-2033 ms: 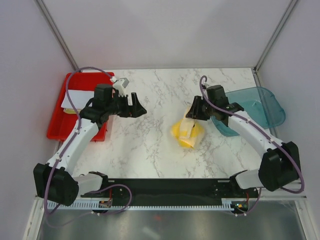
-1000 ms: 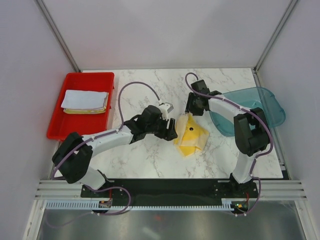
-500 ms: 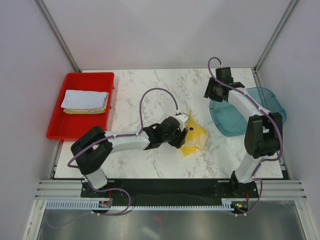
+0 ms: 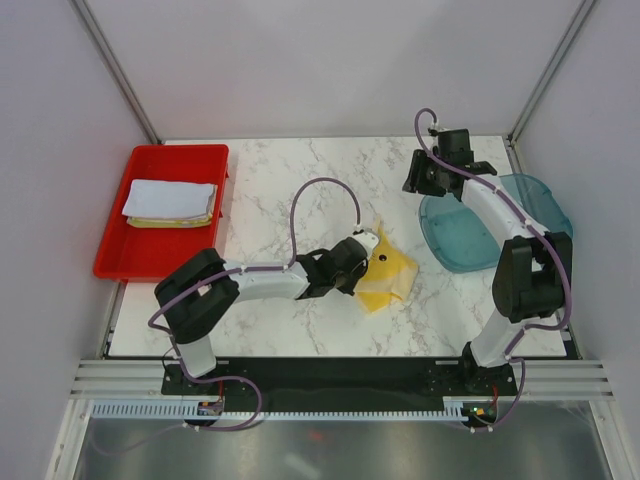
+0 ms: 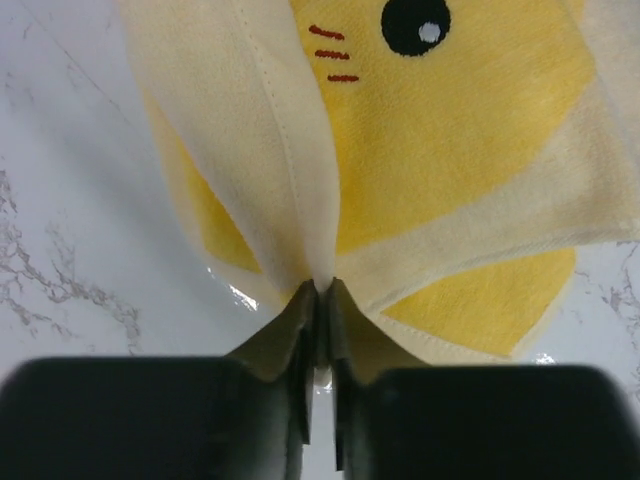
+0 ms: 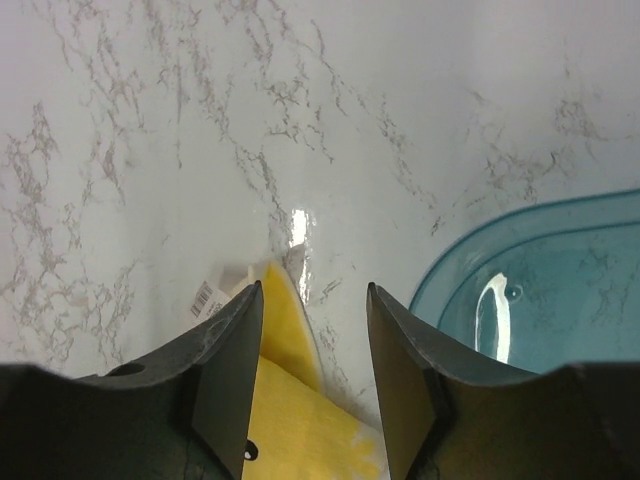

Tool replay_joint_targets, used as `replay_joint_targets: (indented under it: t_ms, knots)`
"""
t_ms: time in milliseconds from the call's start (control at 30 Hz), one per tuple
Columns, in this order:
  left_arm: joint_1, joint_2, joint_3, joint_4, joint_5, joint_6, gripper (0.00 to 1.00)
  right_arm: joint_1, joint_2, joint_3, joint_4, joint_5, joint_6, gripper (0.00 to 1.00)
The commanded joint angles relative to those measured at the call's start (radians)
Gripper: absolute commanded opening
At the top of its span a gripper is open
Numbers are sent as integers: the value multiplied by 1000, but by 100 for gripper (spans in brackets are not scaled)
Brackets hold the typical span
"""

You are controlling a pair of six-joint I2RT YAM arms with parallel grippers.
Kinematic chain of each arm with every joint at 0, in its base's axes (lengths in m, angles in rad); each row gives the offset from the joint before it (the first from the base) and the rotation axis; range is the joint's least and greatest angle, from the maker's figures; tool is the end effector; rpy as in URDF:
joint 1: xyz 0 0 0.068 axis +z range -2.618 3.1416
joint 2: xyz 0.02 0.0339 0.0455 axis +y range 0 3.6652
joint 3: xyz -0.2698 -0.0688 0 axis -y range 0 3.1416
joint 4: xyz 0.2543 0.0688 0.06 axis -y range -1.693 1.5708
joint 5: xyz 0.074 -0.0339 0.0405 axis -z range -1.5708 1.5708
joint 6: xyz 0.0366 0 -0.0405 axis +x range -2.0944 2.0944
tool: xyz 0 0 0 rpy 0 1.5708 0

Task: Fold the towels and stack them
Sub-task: Flatten out the crumpled towel

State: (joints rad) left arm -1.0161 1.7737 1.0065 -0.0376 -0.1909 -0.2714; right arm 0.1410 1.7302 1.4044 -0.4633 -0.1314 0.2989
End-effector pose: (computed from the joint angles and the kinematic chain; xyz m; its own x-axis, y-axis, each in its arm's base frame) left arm 0.2036 -0.3154 0.1652 -0.5709 0.4216 -0.7045 0.6356 0.7701 -0.0541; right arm 0.3960 0.0611 0.2771 -0.7395 0.1899 -0.6459 -0.0136 0.9550 0.2963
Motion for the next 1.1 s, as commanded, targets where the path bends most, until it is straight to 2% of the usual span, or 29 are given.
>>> replay_joint_targets:
  t_ms: [0,33,67,100,167,200,233,433,467,733,833,900,1067]
  knots:
    - [-6,-28,27,-68,-59,55,7,2,5,68,38,-109,-116,54]
    - [-1,-40,21,-77,-67,73,2,2,17,74,57,-138,-139,55]
    - [5,-83,8,-79,-61,90,2,3,22,76,75,-214,-161,56]
    - [37,-106,-20,-64,-4,109,2,3,20,49,134,-270,-185,60]
    - [92,-175,-46,-53,78,133,2,9,12,-5,187,-422,-347,65]
    - [167,-197,-72,-41,193,138,2,15,6,-46,215,-518,-412,65]
    - [198,-210,-78,-36,252,141,2,25,6,-62,221,-528,-522,65]
    - [307,-148,24,-125,363,150,2,49,48,-79,212,-700,-766,62]
    - [316,-139,33,-140,366,152,2,49,48,-79,201,-706,-850,63]
    - [412,-113,64,-119,396,156,2,49,106,-72,100,-737,-1172,67]
    - [425,-86,96,-120,395,175,2,51,201,46,-104,-735,-1303,68]
    - [427,-65,115,-119,395,192,2,54,262,118,-206,-725,-1345,67]
    - [432,-30,130,-96,389,239,2,54,327,179,-245,-705,-1376,67]
